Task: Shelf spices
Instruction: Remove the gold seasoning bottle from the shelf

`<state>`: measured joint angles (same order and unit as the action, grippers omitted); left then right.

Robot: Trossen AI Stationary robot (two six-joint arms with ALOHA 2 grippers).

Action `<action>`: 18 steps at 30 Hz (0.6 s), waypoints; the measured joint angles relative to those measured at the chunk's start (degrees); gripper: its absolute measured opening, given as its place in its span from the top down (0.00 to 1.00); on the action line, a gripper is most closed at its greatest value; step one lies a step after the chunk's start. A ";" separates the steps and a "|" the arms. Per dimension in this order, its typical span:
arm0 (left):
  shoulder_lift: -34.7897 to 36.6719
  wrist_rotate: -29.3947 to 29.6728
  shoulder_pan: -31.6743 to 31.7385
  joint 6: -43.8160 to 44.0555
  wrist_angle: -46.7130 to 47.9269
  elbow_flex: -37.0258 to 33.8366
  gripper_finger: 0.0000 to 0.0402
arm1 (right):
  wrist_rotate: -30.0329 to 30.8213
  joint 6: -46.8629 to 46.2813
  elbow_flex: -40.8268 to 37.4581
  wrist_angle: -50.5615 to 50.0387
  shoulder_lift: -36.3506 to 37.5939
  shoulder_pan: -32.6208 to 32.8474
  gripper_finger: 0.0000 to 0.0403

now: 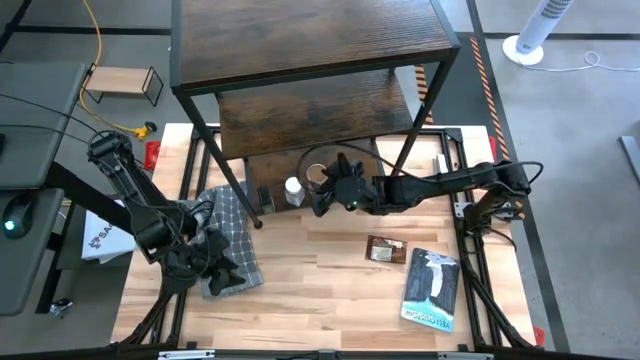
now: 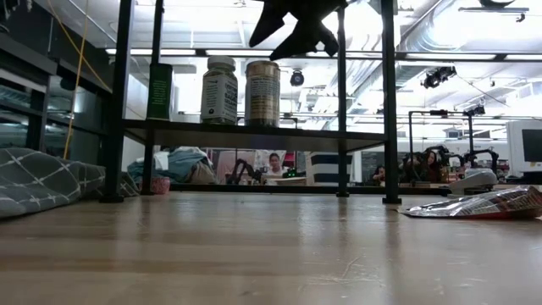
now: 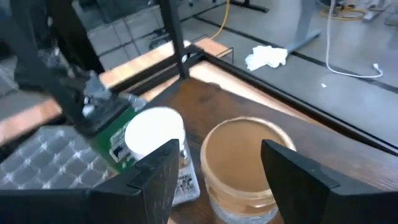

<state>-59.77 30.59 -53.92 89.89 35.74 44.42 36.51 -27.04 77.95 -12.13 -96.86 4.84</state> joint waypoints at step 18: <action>-1.11 0.17 3.33 -1.51 1.28 0.00 0.20 | 0.48 2.44 0.00 0.34 1.68 0.02 0.45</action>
<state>-60.88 30.77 -50.59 88.38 37.01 44.42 36.99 -24.60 77.95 -11.79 -95.18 4.86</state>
